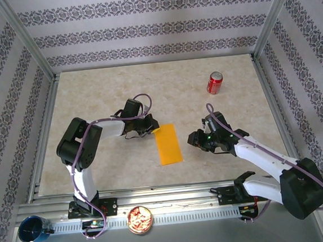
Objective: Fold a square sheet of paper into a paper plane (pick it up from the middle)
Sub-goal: First fold the square sheet of paper in half at the center of the table, then fold the triangle a second time at the center of the table.
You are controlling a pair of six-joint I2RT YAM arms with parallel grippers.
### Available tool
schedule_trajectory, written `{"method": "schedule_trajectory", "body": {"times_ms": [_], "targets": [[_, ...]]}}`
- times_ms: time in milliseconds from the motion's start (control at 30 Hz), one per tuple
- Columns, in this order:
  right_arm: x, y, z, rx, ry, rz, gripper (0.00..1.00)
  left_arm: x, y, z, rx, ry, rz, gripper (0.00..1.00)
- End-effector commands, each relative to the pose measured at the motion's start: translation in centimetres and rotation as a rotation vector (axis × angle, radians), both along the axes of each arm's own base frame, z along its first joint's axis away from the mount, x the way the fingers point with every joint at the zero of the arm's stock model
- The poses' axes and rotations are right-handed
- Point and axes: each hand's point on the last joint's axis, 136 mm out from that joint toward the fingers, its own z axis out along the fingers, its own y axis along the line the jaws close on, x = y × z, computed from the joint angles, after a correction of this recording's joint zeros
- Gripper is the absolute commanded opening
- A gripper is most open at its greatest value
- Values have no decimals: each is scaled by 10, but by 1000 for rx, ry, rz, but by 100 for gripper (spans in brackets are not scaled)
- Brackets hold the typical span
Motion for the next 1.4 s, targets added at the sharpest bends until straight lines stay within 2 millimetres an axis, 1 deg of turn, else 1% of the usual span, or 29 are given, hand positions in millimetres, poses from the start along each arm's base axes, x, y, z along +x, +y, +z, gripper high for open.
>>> {"method": "schedule_trajectory", "body": {"times_ms": [0,100,200,267,467,567,767,967,1200,1367], "targets": [[-12,3,-8,23,55,6,35,3,-3,4,-44,-6,-4,7],[-15,7,-13,24,79,31,35,4,-3,2,-40,-6,-7,7],[-17,16,-15,32,97,65,35,0,-1,-6,-32,9,-9,7],[-19,21,-17,32,108,91,35,-3,1,-11,-30,14,-5,7],[-23,29,-21,51,137,128,37,-15,8,-31,-2,34,-16,7],[-26,32,-23,63,151,141,38,-20,12,-37,11,43,-14,7],[-26,44,-25,105,178,165,41,-23,13,-38,17,37,-24,7],[-27,53,-32,116,214,193,42,-23,13,-37,18,30,-27,7],[-29,53,-44,101,243,194,43,-23,13,-38,15,34,-27,7],[-31,60,-45,135,250,216,42,-22,12,-40,10,41,-27,7]]}}
